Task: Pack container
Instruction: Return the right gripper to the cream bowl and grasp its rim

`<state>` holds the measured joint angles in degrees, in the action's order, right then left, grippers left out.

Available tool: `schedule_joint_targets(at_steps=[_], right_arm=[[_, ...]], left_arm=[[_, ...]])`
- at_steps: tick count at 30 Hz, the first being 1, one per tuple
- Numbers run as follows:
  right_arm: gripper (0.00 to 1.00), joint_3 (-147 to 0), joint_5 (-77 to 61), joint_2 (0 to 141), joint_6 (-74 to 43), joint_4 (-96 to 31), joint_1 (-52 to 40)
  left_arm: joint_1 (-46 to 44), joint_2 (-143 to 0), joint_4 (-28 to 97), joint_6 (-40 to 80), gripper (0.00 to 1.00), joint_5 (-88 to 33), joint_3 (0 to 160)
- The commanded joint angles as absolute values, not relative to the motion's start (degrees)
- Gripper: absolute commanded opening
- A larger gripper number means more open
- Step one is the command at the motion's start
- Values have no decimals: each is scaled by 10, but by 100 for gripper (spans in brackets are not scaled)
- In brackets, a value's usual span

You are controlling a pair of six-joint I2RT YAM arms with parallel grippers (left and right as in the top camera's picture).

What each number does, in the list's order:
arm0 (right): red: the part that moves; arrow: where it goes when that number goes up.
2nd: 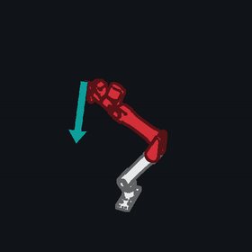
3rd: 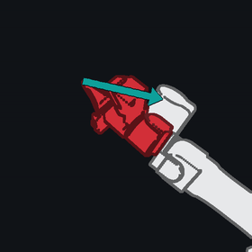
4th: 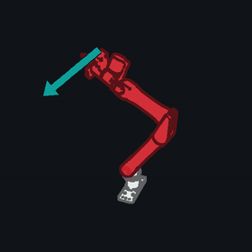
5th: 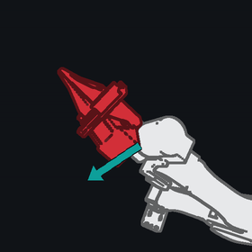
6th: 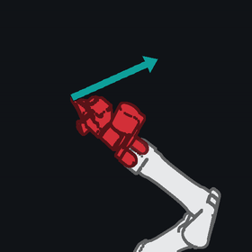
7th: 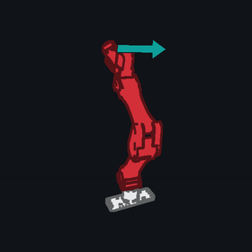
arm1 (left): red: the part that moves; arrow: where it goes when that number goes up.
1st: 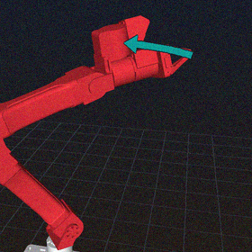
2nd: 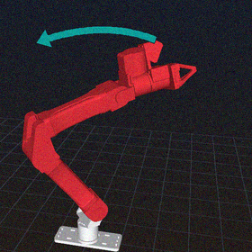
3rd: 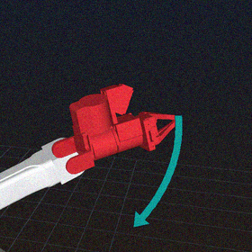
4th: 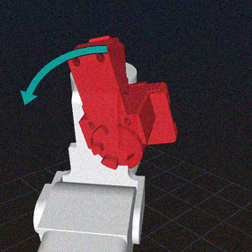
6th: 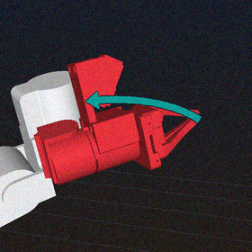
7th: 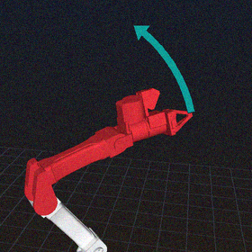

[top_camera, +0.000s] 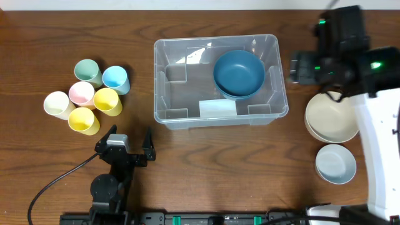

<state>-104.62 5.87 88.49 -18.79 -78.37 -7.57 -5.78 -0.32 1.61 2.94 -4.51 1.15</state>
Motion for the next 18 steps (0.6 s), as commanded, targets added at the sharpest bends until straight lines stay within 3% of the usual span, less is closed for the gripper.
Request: schedule_joint_targets(at_steps=[1,10,18], right_arm=[[80,-1021,75,898,-235,-787,-16],[76,-859,46,915,-276,-681,104],[72,-731,-36,921,-278,-520,133]], left_arm=[[-56,-2,36,26,98,-54,2],[-56,-2,36,26,98,-54,2],[-56,-2,36,26,98,-54,2]])
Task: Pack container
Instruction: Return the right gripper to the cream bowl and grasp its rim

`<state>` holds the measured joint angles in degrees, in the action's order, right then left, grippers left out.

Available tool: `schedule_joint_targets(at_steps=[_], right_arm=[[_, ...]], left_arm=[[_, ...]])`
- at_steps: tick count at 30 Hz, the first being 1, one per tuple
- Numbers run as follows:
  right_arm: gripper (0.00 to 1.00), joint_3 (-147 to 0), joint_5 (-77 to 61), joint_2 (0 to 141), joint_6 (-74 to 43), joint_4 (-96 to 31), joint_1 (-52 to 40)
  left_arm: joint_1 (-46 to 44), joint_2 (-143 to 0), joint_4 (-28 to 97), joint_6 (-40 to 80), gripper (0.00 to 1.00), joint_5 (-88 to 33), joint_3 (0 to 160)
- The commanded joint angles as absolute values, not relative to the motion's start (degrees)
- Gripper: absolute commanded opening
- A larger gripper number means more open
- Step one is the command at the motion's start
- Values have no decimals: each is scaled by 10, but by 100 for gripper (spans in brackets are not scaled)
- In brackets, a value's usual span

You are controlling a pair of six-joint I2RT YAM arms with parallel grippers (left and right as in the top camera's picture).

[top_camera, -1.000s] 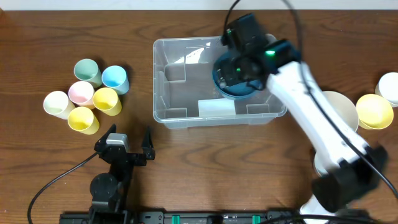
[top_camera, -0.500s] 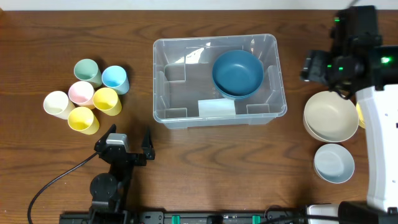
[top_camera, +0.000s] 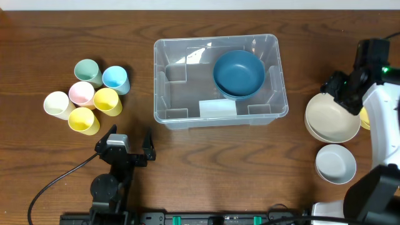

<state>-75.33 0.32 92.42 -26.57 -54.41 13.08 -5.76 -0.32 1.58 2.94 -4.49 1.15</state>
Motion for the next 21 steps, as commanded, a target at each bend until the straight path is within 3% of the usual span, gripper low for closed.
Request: schedule_joint_targets(at_steps=[1,8,21], right_arm=[[72,-721,-36,921,-284,-505,132],[68,-642,-35,923,-329,-402,127],[51,-534,-33,923,-336,-258,127]], left_arm=[[-56,-2,36,26,98,-54,2],[-56,-2,36,26,98,-54,2],[-56,-2,36,26,98,-54,2]])
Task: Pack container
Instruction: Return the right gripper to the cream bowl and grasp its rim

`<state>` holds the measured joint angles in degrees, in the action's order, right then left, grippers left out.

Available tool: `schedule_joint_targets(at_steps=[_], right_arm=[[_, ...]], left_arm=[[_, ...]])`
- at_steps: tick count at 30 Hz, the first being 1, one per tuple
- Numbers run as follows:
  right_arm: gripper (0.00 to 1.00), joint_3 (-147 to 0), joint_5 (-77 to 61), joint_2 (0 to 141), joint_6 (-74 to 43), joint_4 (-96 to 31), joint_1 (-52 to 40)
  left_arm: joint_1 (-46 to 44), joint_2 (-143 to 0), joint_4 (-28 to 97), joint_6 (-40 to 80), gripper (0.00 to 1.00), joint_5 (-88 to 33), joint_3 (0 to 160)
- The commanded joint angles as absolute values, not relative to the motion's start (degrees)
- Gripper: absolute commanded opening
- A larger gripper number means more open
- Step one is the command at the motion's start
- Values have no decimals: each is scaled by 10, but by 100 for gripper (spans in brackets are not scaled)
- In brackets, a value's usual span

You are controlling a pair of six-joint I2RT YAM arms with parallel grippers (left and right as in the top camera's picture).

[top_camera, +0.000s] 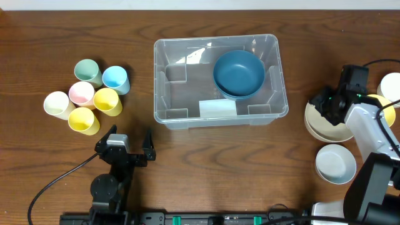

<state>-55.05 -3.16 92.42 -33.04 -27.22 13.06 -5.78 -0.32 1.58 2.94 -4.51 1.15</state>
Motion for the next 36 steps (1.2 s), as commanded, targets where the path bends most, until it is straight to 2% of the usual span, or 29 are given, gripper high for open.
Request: schedule_joint_targets(at_steps=[1,8,15,24,31,36], right_arm=[[49,-528,-33,923,-336,-248,127],[43,-498,-32,923,-336,-194,127],[57,-498,-85,922,-303,-182,127],[59,-499,-157,870,-260,-198,127],[63,-499,-168,797,-246,-206,127],[64,-499,-159,801,-246,-201,126]], left_arm=[[-56,-2,36,26,98,-54,2],[-56,-2,36,26,98,-54,2],[-56,-2,36,26,98,-54,2],[-56,-2,36,26,98,-54,2],[-56,-2,36,26,98,-54,2],[-56,-2,36,26,98,-54,2]])
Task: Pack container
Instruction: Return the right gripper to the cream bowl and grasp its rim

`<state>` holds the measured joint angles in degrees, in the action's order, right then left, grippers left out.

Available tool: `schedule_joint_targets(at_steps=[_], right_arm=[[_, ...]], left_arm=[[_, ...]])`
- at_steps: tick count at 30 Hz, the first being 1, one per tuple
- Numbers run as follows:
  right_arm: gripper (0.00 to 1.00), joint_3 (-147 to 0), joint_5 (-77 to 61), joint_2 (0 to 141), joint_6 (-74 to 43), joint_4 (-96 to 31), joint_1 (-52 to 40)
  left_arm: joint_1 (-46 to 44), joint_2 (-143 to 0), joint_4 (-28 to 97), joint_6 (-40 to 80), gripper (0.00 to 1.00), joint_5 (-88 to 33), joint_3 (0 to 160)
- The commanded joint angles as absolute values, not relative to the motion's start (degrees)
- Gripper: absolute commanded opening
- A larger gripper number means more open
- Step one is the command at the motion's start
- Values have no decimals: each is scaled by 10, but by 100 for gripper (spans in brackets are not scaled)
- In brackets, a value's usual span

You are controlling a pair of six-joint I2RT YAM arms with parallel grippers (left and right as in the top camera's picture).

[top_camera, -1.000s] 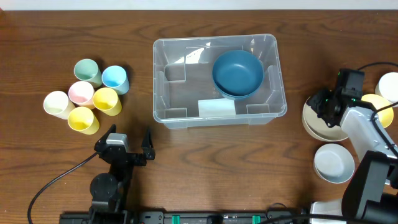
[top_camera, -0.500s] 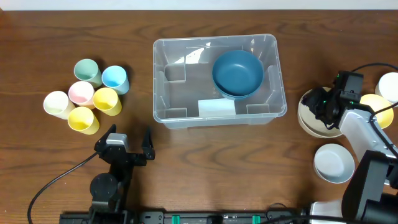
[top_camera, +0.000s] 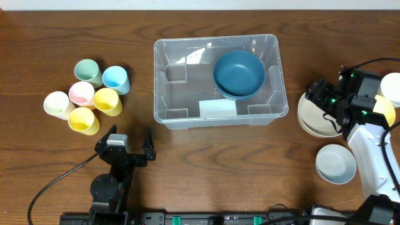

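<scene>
The clear plastic container (top_camera: 160,81) stands at mid-table with a dark blue bowl (top_camera: 239,72) in its right half and a white insert (top_camera: 217,107) at its front. To its right lies a cream bowl (top_camera: 310,120). My right gripper (top_camera: 323,100) is on that bowl's far rim and appears shut on it; the arm hides the bowl's right side. A pale bowl (top_camera: 335,164) lies nearer the front. My left gripper (top_camera: 125,141) rests open and empty by the front edge.
Several pastel cups (top_camera: 87,97) cluster at the left. A yellow bowl (top_camera: 384,110) and a white bowl (top_camera: 392,87) sit at the far right edge, behind the right arm. A black cable (top_camera: 50,187) runs from the left arm's base.
My right gripper has shifted slightly left and turned over the cream bowl. The cream bowl now sits a little further left, toward the container. The left arm is unchanged.
My right arm was high beside the container's right wall, above the cream bowls. Then it was further right, at their far edge, then low on their rim. Now it grips the rim and the bowl has shifted left. The left arm never moved.
</scene>
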<state>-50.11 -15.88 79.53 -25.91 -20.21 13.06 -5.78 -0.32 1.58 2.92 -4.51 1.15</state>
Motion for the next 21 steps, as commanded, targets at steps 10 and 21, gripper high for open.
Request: schedule_joint_targets(at_steps=[10,21], right_arm=[[64,-499,-137,904,-253,-107,109],[58,-499,-137,995,-261,-60,104]], left_arm=[[-56,-2,36,26,98,-54,2],[-56,-2,36,26,98,-54,2]])
